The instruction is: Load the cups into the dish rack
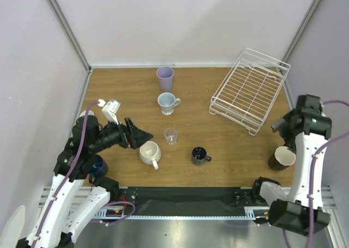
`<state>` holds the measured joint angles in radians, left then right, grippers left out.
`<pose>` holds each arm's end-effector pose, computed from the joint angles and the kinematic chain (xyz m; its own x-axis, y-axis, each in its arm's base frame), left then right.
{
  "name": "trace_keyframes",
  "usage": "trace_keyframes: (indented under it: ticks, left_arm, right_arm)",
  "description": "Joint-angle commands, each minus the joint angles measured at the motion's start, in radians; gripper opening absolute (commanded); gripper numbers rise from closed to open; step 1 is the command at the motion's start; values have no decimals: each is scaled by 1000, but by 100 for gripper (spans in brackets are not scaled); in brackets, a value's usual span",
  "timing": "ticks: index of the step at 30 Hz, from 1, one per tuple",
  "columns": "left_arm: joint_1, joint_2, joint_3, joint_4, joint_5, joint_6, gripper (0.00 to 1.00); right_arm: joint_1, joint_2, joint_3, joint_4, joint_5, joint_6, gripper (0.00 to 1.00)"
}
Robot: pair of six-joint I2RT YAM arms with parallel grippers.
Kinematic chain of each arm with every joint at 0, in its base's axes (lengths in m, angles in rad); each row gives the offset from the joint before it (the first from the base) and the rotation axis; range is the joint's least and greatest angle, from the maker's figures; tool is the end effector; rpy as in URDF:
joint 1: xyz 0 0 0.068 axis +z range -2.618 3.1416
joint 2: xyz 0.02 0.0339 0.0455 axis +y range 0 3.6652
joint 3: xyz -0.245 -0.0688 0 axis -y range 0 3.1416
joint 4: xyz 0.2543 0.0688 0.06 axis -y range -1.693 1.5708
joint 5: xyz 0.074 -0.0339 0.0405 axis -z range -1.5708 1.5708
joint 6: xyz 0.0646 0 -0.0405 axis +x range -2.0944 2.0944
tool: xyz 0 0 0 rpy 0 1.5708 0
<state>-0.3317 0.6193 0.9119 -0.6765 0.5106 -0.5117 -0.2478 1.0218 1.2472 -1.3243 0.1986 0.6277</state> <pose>0.1481 -0.0844 0.3377 -0.6577 -0.2253 -0.7188 0.4479 0.6503 -0.6136 0.1801 -0.0587 0.3155 -0.5066 0.7221 -0.4711 0.7721 0.6231 0.1247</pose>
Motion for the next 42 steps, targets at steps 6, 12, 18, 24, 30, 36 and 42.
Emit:
trace_keyframes:
  ticks: [6,12,18,24,30,36,42]
  left_arm:
    - [-127,-20,58,-83,-105,165,88]
    - [-201,-18,96,-115,-193,252,87]
    - [-240,-9,102,-130,-240,285,87]
    - [-248,-10,117,-176,-350,292,90]
    - [-250,7,128,-175,-334,291,89]
    - [-250,25,131,-163,-325,289,88]
    - [-250,39,151,-170,-323,285,87]
  right_arm:
    - [-281,35,-155,101,-139,-170,80]
    - [-292,104,-187,197,-142,-178,82]
    - [-304,129,-265,257,-143,-141,80]
    - [-304,187,-287,283,-116,-106,74]
    - [-303,179,-295,287,-107,-105,73]
    - [-294,207,-284,278,-97,-108,72]
    - [-251,213,-292,270,-68,-86,68]
